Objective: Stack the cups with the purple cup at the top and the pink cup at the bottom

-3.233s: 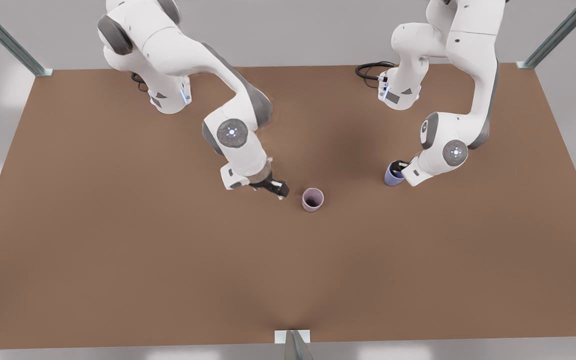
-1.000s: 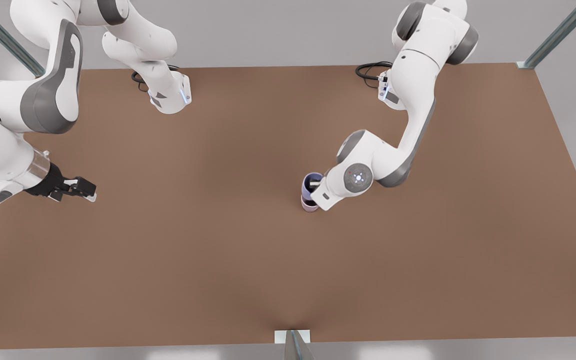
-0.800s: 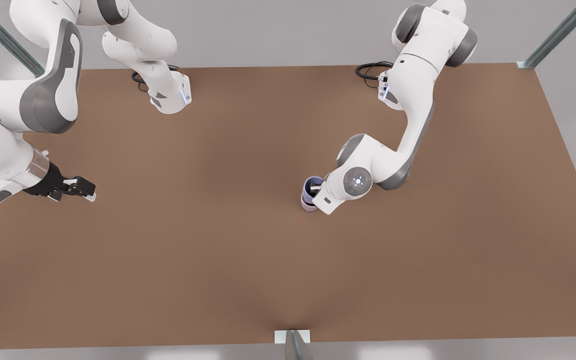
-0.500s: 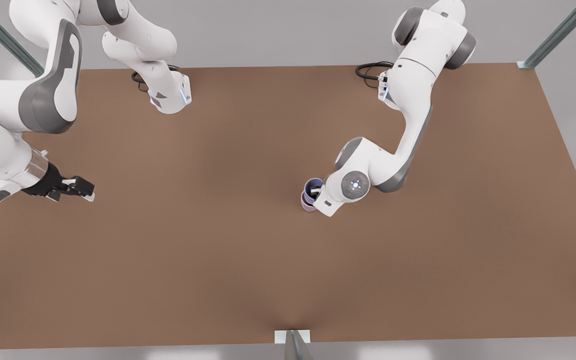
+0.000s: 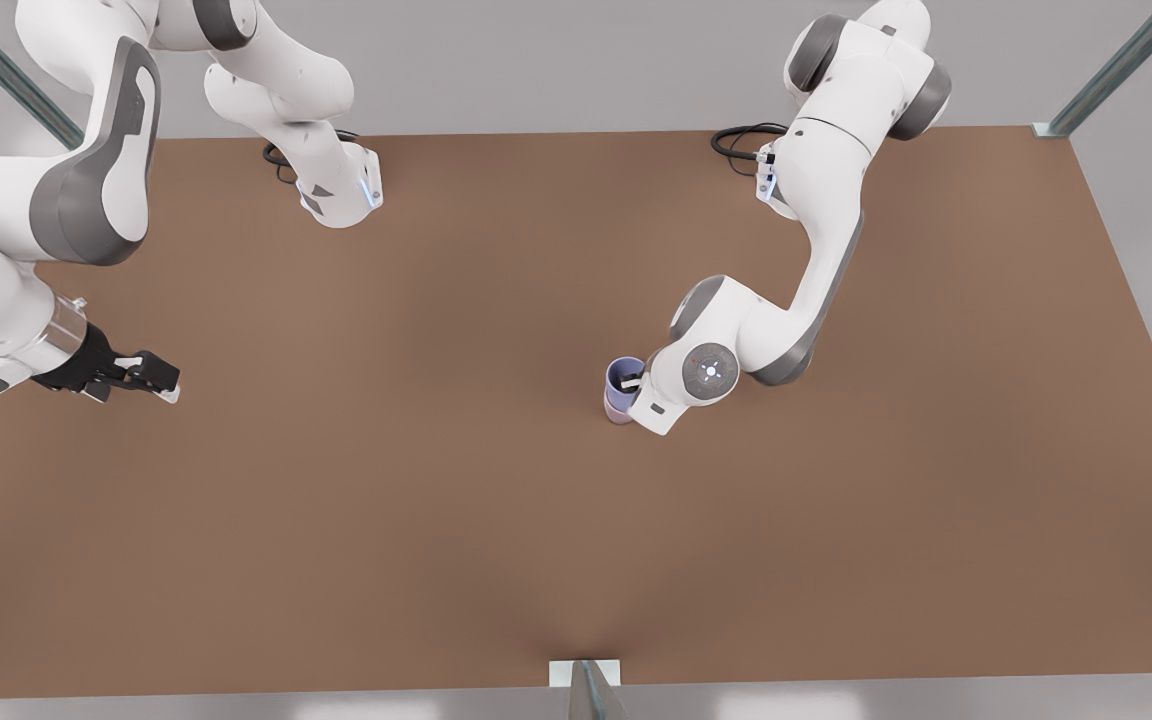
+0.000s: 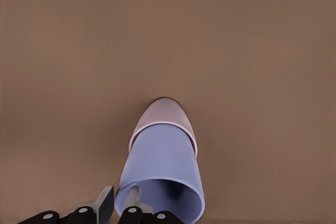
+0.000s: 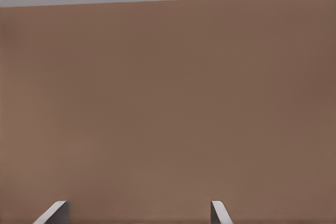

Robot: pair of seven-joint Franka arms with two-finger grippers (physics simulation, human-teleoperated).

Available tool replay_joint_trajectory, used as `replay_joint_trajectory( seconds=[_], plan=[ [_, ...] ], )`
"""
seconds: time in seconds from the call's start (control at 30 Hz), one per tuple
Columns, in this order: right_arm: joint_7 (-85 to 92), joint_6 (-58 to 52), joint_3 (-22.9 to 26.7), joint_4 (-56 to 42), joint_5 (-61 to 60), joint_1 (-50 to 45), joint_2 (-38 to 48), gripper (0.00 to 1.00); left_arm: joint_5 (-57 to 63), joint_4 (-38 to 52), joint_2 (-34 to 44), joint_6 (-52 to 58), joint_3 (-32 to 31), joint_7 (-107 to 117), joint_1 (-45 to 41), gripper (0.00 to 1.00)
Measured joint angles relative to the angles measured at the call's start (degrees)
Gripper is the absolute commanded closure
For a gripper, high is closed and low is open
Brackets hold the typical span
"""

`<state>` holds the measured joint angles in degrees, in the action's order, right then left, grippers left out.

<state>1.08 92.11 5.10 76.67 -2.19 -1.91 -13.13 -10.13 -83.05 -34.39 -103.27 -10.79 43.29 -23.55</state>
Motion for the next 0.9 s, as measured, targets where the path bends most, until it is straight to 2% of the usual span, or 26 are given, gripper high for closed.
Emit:
replay_joint_trajectory(
  seconds=[0.07, 0.1, 0.13, 0.2, 0.37, 0.43, 0.47, 0.57, 0.67, 0.77, 0.9],
  plan=[
    [0.0, 0.0, 0.0, 0.0, -0.1, 0.0, 0.0, 0.0, 0.2, 0.1, 0.3, 0.1, 0.0, 0.2, 0.0, 0.46],
    [0.0, 0.0, 0.0, 0.0, -0.1, 0.0, 0.0, 0.0, 0.3, 0.1, 0.5, 0.2, 0.1, 0.3, 0.0, 0.32],
    [0.0, 0.0, 0.0, 0.0, -0.1, 0.1, 0.0, 0.0, 0.8, 0.2, 1.0, 0.4, 0.1, 0.4, 0.0, 0.0],
    [0.1, 0.0, 0.0, 0.0, -0.1, 0.0, 0.0, 0.0, 2.1, 0.3, 3.8, 1.5, 1.7, 0.1, 0.0, 0.0],
    [0.1, 0.0, 0.0, 0.0, -0.2, 0.0, -0.1, 0.0, 4.2, 0.3, 13.8, 6.4, 17.5, -6.1, 0.5, 0.0],
    [0.1, 0.0, 0.0, 0.0, -0.2, -0.2, 0.0, 0.0, 6.8, 0.3, 16.7, 7.8, 19.5, -9.0, 1.2, 0.0],
    [0.1, 0.0, 0.0, 0.0, -0.1, -0.3, 0.0, 0.0, 7.7, 0.3, 18.2, 8.4, 18.7, -10.7, 3.3, 0.0],
    [0.2, 0.0, 0.0, 0.0, 0.1, -0.4, 0.0, 0.0, 10.3, 0.4, 22.7, 9.6, 10.0, -16.1, 14.1, 0.0],
    [0.2, 0.0, 0.0, 0.0, 0.2, -0.4, 0.0, 0.0, 13.0, 0.4, 25.3, 10.4, 2.9, -21.1, 20.0, 0.0],
    [0.2, 0.0, 0.0, 0.0, 0.2, -0.4, 0.0, 0.0, 14.6, 0.3, 25.9, 10.9, -0.4, -25.4, 22.1, 0.0],
    [0.2, 0.0, 0.0, 0.0, 0.1, -0.4, 0.0, 0.0, 15.6, 0.3, 25.9, 11.3, -1.1, -30.1, 22.7, 0.0]
  ],
)
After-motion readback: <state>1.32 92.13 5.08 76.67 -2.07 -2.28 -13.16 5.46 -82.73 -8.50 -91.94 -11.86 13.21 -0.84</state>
